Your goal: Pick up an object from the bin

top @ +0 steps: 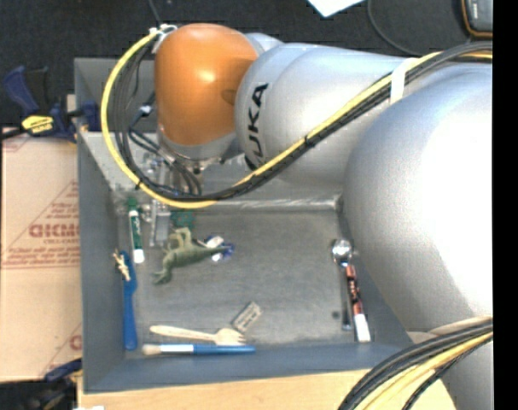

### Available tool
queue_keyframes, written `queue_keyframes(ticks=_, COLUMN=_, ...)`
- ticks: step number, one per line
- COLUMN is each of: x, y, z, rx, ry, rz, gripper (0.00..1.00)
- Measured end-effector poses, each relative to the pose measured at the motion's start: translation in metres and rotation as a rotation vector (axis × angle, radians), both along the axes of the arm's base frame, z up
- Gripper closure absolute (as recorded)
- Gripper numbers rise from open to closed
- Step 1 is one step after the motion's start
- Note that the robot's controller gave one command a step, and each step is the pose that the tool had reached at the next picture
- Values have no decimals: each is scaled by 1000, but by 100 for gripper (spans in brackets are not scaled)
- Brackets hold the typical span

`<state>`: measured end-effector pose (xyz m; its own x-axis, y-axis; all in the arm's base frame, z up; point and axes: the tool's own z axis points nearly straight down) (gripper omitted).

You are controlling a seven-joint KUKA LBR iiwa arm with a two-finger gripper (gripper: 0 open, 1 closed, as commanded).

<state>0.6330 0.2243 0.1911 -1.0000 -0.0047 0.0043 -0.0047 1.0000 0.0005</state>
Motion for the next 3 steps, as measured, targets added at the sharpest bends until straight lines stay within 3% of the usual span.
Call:
queue_keyframes(ticks=1, x=2, y=-2, z=6, rx=2, ry=-8, rz=-5, gripper=0)
queue_keyframes(ticks=2, x=-13, y=-85, z=-123, rx=-1, ry=-4, rz=123, gripper=0)
queue_keyframes(ticks=3, x=-11, y=-83, z=-72, rx=6, ry=-23, rz=146, gripper=0)
